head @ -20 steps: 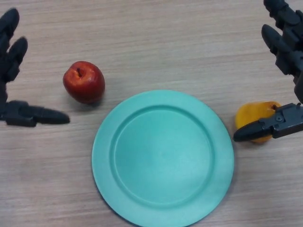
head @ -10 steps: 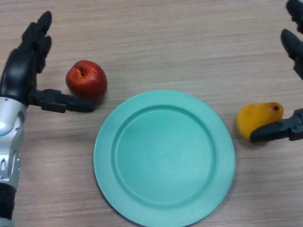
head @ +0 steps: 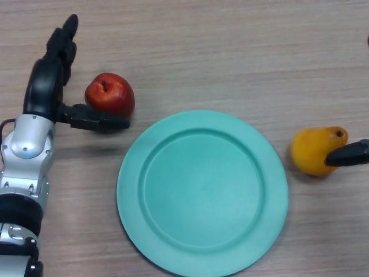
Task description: Pick up the red apple and place it on the plate
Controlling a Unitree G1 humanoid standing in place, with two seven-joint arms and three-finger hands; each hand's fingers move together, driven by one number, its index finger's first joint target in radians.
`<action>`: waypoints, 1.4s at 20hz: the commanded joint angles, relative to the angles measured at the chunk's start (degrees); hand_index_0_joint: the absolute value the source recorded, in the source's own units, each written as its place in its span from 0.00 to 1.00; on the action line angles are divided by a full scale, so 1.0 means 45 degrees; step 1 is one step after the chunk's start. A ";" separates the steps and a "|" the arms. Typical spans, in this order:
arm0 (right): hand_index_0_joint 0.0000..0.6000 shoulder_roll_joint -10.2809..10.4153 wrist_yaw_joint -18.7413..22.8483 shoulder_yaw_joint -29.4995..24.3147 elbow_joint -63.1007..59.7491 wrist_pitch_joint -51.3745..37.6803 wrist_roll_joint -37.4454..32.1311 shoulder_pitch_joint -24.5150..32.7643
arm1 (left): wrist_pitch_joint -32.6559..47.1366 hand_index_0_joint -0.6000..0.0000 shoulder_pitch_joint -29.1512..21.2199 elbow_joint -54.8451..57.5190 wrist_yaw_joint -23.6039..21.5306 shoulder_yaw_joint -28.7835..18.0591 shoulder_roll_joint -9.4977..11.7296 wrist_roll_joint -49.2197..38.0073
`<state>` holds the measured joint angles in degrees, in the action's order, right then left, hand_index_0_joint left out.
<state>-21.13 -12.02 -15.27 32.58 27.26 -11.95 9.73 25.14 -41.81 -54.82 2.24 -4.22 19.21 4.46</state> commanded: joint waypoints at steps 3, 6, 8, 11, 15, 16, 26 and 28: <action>0.00 -0.0653 0.0272 -0.1118 0.0971 -0.1795 -0.0807 0.0174 | 0.2555 0.00 -0.0802 -0.0418 -0.0870 0.0365 0.0469 0.2269; 0.00 -0.0597 0.0503 -0.0804 0.1397 -0.1343 -0.0823 0.0238 | 0.2655 0.00 -0.0880 -0.0625 -0.1112 0.0151 0.0608 0.2375; 0.00 -0.0578 0.0535 -0.0723 0.1551 -0.1159 -0.0815 0.0313 | 0.2678 0.00 -0.0726 -0.0033 -0.0883 -0.0022 0.0767 0.2061; 0.00 -0.0606 0.0587 -0.0462 0.1630 -0.1015 -0.0591 0.0470 | 0.2771 0.00 -0.0098 0.2019 0.0149 -0.0208 0.1137 0.1401; 0.00 -0.0737 0.0466 -0.0248 0.1753 -0.0509 -0.0553 0.1043 | -0.0032 0.00 0.1418 0.7105 0.1969 -0.0688 0.1175 -0.0461; 0.00 -0.0687 0.0444 -0.0246 0.1828 -0.0402 -0.0673 0.1134 | -0.1989 0.00 0.2377 0.9716 0.2197 -0.0670 0.1061 -0.0795; 0.00 -0.0499 0.1098 0.0391 0.1717 -0.0671 -0.0795 0.1453 | -0.4970 0.00 0.8144 1.7089 0.4533 0.0040 -0.0613 0.0094; 0.00 -0.0341 0.0836 0.0502 0.1765 -0.0572 -0.0529 0.1319 | -0.7520 0.00 0.8160 1.7856 0.4819 -0.0198 -0.0682 -0.0932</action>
<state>-21.39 -8.07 -9.99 37.91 30.67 -15.35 14.09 -13.76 -3.68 22.32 22.80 -2.19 15.25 2.80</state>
